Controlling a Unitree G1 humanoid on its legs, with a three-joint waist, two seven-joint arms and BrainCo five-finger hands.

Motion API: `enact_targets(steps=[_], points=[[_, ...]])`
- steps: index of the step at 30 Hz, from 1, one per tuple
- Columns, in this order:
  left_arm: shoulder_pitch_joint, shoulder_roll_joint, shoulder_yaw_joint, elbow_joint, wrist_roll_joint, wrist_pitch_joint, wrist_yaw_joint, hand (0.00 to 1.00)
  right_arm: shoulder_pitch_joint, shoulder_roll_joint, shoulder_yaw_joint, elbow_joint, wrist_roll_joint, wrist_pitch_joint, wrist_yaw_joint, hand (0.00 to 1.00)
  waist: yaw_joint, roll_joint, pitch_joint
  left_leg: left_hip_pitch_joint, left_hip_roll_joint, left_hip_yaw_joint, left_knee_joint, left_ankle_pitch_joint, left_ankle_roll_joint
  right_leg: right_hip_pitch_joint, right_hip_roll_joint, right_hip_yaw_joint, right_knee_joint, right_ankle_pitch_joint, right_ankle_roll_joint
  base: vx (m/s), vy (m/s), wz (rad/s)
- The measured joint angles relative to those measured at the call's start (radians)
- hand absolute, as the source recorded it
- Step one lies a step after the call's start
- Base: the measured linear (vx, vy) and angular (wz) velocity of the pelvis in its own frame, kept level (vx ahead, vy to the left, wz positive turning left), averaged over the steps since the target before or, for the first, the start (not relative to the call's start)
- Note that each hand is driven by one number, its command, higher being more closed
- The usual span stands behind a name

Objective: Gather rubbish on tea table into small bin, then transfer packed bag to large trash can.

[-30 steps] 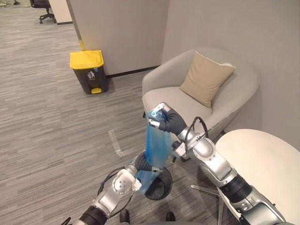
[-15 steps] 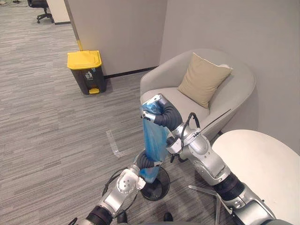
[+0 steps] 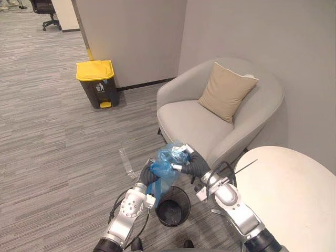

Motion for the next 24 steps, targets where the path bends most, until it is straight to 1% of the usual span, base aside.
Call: enact_targets(steps=[1,3,6,8,10,11,14,15,17,18,20,21,24], points=[[0.008,-0.002,0.009,0.000,-0.001,0.000,0.001,1.00,0.004,0.000,-0.011,0.000,-0.030,-0.005,-0.009,0.00,0.000,0.000,0.000,0.000,0.000,0.000,0.000,0.000,0.000,0.000,0.000,0.000,0.000,0.000,0.000,0.00,0.000,0.00],[0.041,-0.009,0.038,0.004,-0.008,-0.001,0.008,1.00,0.023,-0.002,-0.047,-0.002,-0.116,-0.022,-0.050,0.00,0.000,0.001,0.000,0.002,0.000,-0.001,0.000,0.000,-0.001,0.002,-0.002,-0.001,0.000,-0.002,0.000,0.02,-0.004,0.01],[0.044,-0.008,0.054,0.057,-0.008,0.003,0.018,1.00,0.036,-0.008,-0.079,-0.002,-0.194,-0.037,-0.111,0.00,0.001,0.004,0.002,0.003,0.000,-0.007,0.000,-0.001,-0.002,0.009,-0.002,-0.006,-0.002,-0.002,0.000,0.04,-0.012,0.05],[0.047,-0.013,0.060,0.080,-0.008,0.008,0.020,1.00,0.052,-0.002,-0.105,-0.002,-0.209,-0.040,-0.129,0.00,0.000,0.006,0.005,0.012,0.000,-0.010,0.000,-0.001,-0.002,0.020,-0.003,-0.008,-0.004,0.000,0.002,0.04,-0.011,0.04],[0.058,-0.026,0.094,0.092,-0.009,0.008,0.025,1.00,0.077,0.014,-0.152,0.000,-0.207,-0.043,-0.147,0.00,0.000,0.011,0.008,0.014,0.001,-0.012,0.000,-0.003,-0.005,0.021,-0.004,-0.009,-0.002,-0.003,0.002,0.00,0.000,0.00],[0.062,-0.036,0.116,0.107,-0.011,0.008,0.030,1.00,0.093,0.035,-0.187,0.008,-0.201,-0.043,-0.153,0.00,0.000,0.015,0.010,0.014,0.001,-0.012,0.000,-0.004,-0.006,0.021,-0.004,-0.009,-0.002,-0.003,0.001,0.00,0.000,0.00],[0.068,-0.047,0.166,0.173,-0.057,0.019,0.041,1.00,0.123,0.092,-0.270,0.091,-0.130,-0.041,-0.160,0.00,-0.001,0.022,0.015,0.014,0.001,-0.013,0.000,-0.008,-0.009,0.023,0.001,-0.011,-0.003,-0.007,0.002,0.01,-0.007,0.01],[0.076,-0.049,0.196,0.203,-0.072,0.028,0.041,1.00,0.131,0.123,-0.315,0.153,-0.087,-0.038,-0.160,0.00,-0.002,0.024,0.016,0.015,0.001,-0.013,0.000,-0.012,-0.005,0.026,0.001,-0.012,-0.005,-0.007,0.002,0.04,-0.020,0.03],[0.085,-0.059,0.245,0.247,-0.104,0.031,0.039,1.00,0.143,0.155,-0.368,0.229,-0.019,-0.033,-0.151,0.00,-0.002,0.028,0.020,0.021,0.000,-0.014,0.001,-0.016,-0.007,0.037,0.000,-0.014,-0.014,-0.006,0.002,0.04,-0.010,0.02],[0.095,-0.060,0.292,0.291,-0.139,0.038,0.035,1.00,0.146,0.174,-0.401,0.311,0.038,-0.022,-0.139,0.00,-0.002,0.030,0.023,0.030,0.000,-0.013,0.001,-0.020,-0.011,0.049,0.000,-0.014,-0.020,-0.007,0.002,0.04,-0.004,-0.01],[0.098,-0.059,0.328,0.347,-0.159,0.042,0.032,1.00,0.147,0.184,-0.428,0.401,0.059,-0.012,-0.131,0.00,-0.001,0.035,0.026,0.034,0.000,-0.013,0.001,-0.025,-0.010,0.053,0.000,-0.016,-0.021,-0.011,0.003,0.04,-0.007,0.01],[0.098,-0.058,0.357,0.388,-0.177,0.049,0.029,1.00,0.145,0.184,-0.445,0.480,0.080,-0.001,-0.121,0.00,0.001,0.039,0.030,0.034,0.000,-0.013,0.001,-0.026,-0.011,0.053,0.000,-0.016,-0.021,-0.012,0.004,0.04,-0.009,0.02],[0.104,-0.057,0.368,0.446,-0.194,0.055,0.015,1.00,0.144,0.184,-0.460,0.620,0.098,0.017,-0.116,0.00,0.004,0.044,0.035,0.036,0.000,-0.013,0.001,-0.028,-0.015,0.055,0.000,-0.016,-0.019,-0.015,0.001,0.06,-0.009,0.00]])
